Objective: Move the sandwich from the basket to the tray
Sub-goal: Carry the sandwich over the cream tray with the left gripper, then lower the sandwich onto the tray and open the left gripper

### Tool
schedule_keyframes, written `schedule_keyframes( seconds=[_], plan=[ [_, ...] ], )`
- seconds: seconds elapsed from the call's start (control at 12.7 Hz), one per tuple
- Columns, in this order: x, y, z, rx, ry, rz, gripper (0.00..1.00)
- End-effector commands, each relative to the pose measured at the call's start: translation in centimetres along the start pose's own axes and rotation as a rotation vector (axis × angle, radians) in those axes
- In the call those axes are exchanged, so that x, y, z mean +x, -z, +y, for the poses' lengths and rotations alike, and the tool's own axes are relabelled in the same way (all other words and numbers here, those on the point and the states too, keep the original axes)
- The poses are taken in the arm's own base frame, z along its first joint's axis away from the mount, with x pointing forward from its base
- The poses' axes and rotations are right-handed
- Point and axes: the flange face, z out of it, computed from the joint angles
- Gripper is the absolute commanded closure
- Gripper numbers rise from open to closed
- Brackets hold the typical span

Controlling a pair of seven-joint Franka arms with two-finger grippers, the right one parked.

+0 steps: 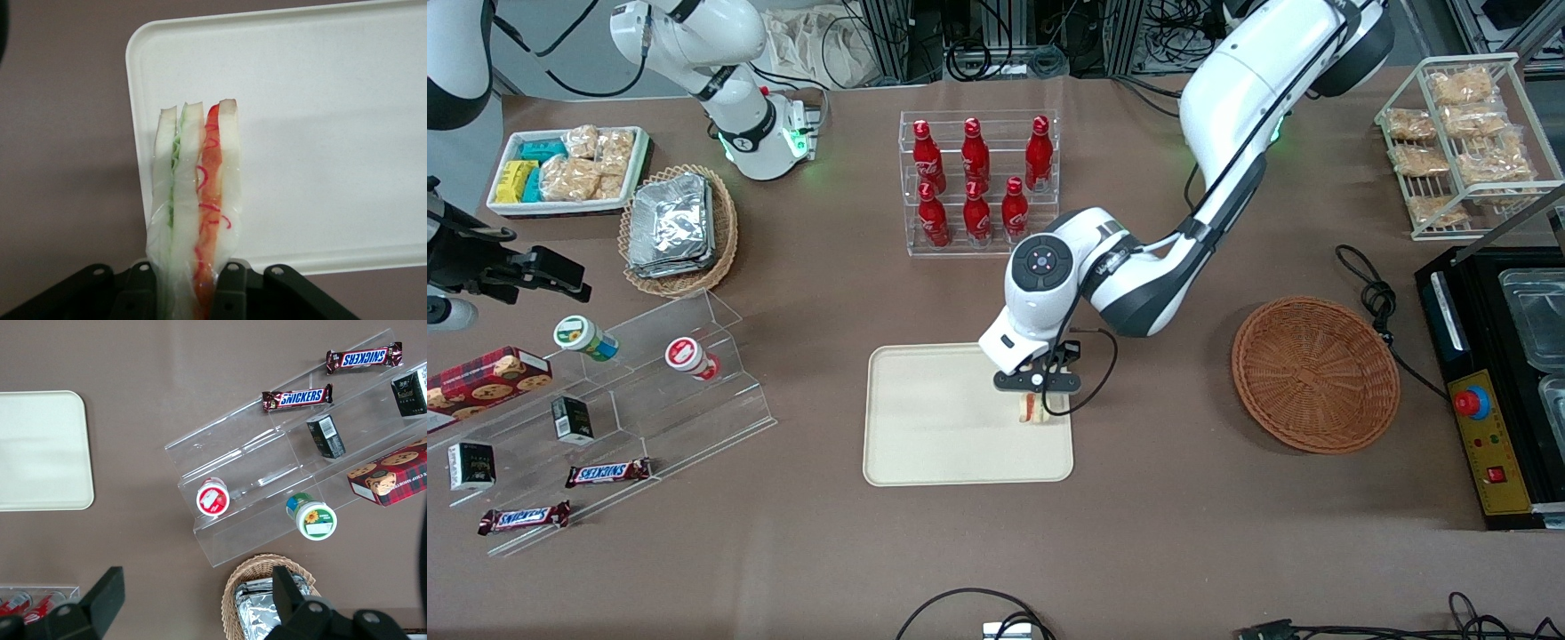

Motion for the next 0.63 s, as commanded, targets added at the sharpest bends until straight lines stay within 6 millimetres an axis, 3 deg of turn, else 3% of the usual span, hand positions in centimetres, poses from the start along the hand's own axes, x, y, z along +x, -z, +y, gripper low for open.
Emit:
schedule_keyframes(
  seconds=[0.0,0.55],
  plan=[
    [0.8,-2.2,1.0,-0.023,0.010,0.031,0.82],
    [0.0,-5.6,1.3,0.014,-0.005,0.016,0.81]
  ],
)
